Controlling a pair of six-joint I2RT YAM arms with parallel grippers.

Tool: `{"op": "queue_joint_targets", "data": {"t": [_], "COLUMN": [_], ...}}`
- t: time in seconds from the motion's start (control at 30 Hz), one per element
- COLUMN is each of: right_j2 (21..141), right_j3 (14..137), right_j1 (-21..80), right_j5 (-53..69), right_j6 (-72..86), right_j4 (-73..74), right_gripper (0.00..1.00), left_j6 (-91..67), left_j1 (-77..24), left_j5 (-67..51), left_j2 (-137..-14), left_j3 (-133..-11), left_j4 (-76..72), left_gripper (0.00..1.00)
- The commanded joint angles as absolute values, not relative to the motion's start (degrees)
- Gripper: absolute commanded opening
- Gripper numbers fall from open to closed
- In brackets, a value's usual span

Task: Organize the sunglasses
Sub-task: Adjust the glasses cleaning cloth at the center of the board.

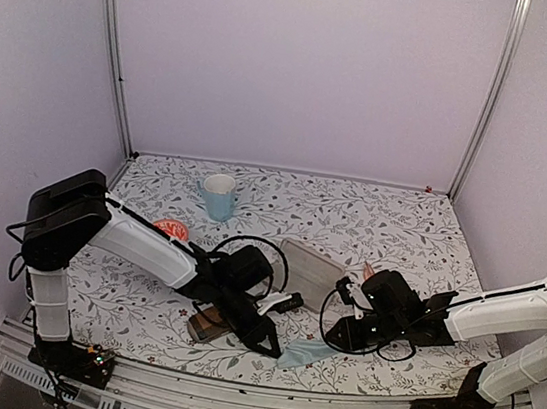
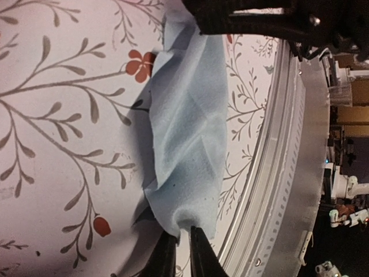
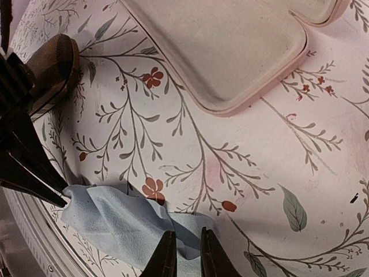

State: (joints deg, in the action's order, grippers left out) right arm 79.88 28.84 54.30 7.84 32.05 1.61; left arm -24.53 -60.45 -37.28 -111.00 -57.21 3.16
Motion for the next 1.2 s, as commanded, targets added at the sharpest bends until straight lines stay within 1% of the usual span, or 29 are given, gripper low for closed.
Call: {"op": "queue_joint_targets", "data": {"t": [0.0, 0.07, 0.1, 0.33, 0.57, 0.6, 0.63, 0.87, 1.17], "right_j2": [79.07, 78.74, 78.50, 77.64, 75.70, 75.40, 75.12, 74.88, 76.18], "right_j3": [29.58, 29.61, 29.65, 29.86, 30.06, 30.07, 29.98, 29.26, 29.97], "right_j1": [54.04, 54.03, 54.01, 54.04, 54.00, 54.02, 53.97, 54.00, 53.91], "right_j5": [7.04, 6.79, 6.69, 5.36, 3.57, 3.40, 3.23, 2.78, 4.12], "right_j6": [31.46, 31.38, 31.34, 30.99, 31.02, 31.09, 31.18, 31.66, 31.26], "right_j4": [2.24, 2.33, 2.39, 3.28, 4.70, 4.87, 5.07, 5.12, 4.47], "right_gripper": [0.16, 0.17, 0.17, 0.18, 0.18, 0.22, 0.23, 0.24, 0.25], "left_j6": [-24.51, -24.56, -24.48, -21.35, -16.46, -15.91, -15.61, -16.53, -17.25], "left_j1": [-60.17, -60.08, -60.09, -59.89, -58.63, -58.70, -58.68, -59.93, -64.72], "left_j5": [-38.69, -38.82, -38.83, -35.73, -30.66, -30.19, -29.93, -30.46, -34.56], "left_j2": [-112.15, -112.11, -112.13, -109.12, -106.75, -106.71, -106.51, -105.46, -108.77], "left_j3": [-58.03, -57.92, -57.91, -59.59, -66.05, -66.89, -67.46, -63.61, -60.74], "left_j4": [1.14, 0.86, 0.92, 6.03, 14.81, 15.86, 16.74, 17.34, 17.27], "left_gripper": [0.06, 0.01, 0.00, 0.00, 0.00, 0.00, 0.00, 0.00, 0.00]}}
